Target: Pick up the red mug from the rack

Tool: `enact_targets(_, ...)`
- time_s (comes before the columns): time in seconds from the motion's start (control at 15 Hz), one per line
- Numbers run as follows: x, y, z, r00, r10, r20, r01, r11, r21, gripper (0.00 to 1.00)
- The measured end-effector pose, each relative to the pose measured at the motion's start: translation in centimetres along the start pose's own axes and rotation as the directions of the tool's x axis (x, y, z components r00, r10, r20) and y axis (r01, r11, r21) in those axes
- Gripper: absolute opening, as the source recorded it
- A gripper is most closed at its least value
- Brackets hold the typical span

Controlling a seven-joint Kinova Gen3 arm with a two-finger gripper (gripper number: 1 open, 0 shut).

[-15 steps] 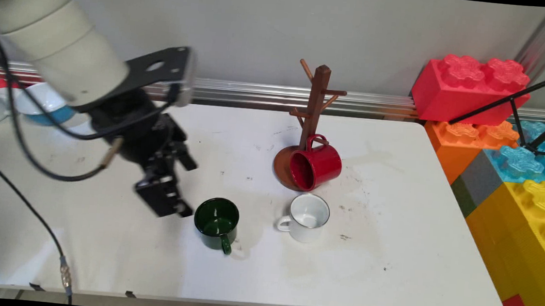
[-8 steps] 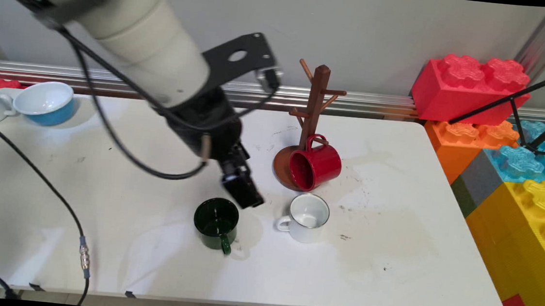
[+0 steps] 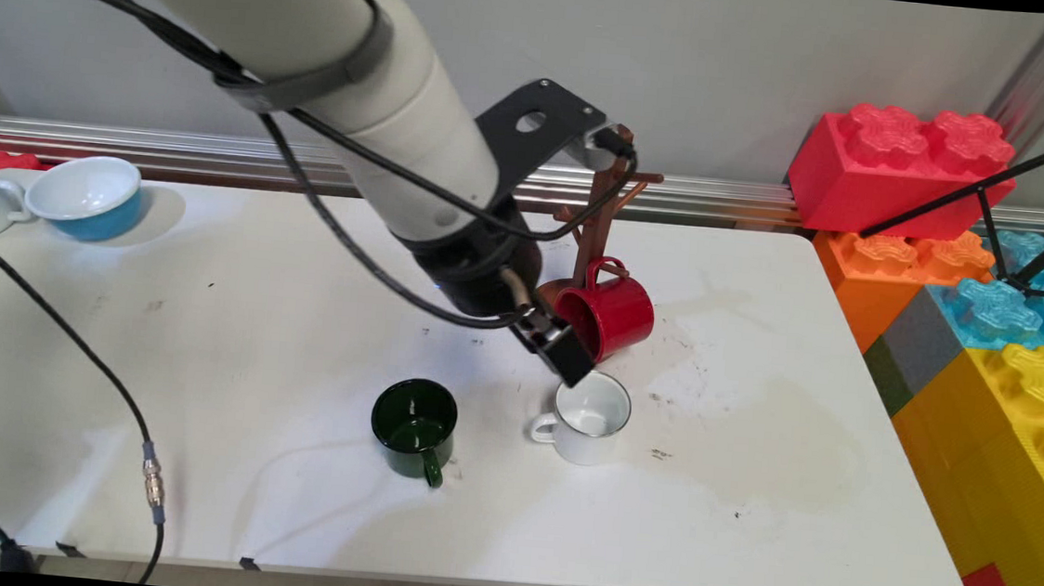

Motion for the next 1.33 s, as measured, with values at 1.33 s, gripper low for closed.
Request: enact_targets(1.33,-0.8,-2.6,10.2,0.960,-0.232,-0.160,0.227,0.973,-0.045,1.00)
